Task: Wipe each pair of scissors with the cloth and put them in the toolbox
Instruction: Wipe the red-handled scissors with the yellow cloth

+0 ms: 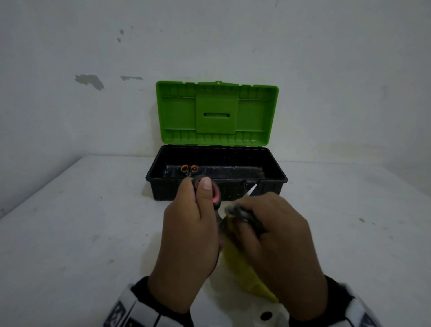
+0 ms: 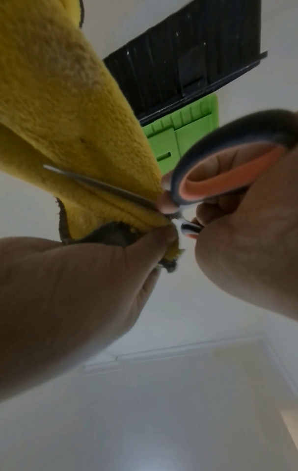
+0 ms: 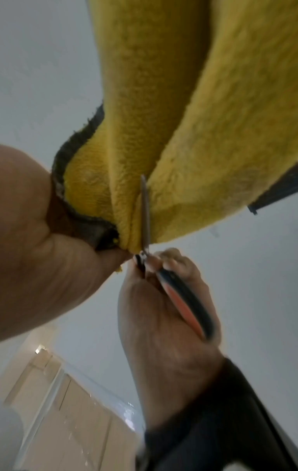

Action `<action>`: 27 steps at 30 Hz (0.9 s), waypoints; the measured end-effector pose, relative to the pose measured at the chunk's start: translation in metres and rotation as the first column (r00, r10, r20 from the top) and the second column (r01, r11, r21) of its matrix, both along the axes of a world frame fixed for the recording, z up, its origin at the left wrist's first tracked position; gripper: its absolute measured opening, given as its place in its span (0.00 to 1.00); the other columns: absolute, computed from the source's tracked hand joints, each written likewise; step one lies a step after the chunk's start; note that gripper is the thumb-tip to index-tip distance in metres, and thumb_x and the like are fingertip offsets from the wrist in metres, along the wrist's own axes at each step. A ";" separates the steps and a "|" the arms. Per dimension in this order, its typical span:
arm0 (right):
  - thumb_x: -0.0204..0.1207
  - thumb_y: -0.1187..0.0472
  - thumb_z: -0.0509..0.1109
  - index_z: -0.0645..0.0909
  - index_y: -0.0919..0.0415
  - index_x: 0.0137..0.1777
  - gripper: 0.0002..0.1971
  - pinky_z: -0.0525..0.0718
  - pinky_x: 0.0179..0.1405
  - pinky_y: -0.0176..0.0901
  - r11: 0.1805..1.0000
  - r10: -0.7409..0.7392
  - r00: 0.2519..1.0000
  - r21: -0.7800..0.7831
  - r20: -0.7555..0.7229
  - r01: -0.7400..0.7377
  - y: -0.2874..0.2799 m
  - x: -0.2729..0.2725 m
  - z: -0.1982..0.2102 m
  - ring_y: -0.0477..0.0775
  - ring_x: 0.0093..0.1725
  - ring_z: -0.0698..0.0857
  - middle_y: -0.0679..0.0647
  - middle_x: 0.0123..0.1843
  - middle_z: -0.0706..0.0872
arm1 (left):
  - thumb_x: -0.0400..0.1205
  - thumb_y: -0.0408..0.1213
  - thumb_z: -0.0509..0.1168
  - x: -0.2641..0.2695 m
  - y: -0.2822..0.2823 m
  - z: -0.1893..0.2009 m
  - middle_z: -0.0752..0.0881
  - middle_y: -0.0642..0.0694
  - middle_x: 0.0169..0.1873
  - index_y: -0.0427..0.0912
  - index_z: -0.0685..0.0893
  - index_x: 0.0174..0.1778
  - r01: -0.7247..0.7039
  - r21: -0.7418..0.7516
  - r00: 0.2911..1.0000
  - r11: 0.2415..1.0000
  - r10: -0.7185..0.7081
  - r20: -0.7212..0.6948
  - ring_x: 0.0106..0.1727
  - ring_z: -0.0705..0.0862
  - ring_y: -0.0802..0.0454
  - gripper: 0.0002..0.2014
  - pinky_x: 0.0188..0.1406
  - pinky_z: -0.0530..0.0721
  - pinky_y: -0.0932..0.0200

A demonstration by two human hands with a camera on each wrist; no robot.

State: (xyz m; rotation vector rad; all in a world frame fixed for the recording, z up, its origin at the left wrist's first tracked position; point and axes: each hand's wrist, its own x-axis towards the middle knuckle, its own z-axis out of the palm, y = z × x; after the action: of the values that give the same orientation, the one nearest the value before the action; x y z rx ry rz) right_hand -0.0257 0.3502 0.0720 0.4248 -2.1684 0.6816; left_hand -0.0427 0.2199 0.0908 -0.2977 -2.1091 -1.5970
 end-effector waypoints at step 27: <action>0.76 0.57 0.75 0.69 0.51 0.26 0.20 0.69 0.25 0.24 0.950 -0.134 0.980 -0.263 0.147 0.169 0.036 -0.035 0.014 0.41 0.27 0.75 0.46 0.20 0.69 | 0.82 0.62 0.43 0.005 -0.001 -0.009 0.75 0.48 0.20 0.56 0.69 0.39 -0.027 -0.207 0.989 0.978 -0.005 -0.149 0.20 0.82 0.48 0.18 0.14 0.79 0.49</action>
State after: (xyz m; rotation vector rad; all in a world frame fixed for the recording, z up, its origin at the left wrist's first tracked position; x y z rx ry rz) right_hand -0.0608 0.3861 0.0865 0.0681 -2.1565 0.9281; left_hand -0.0372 0.2193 0.0814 -0.4591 -2.1590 -1.3054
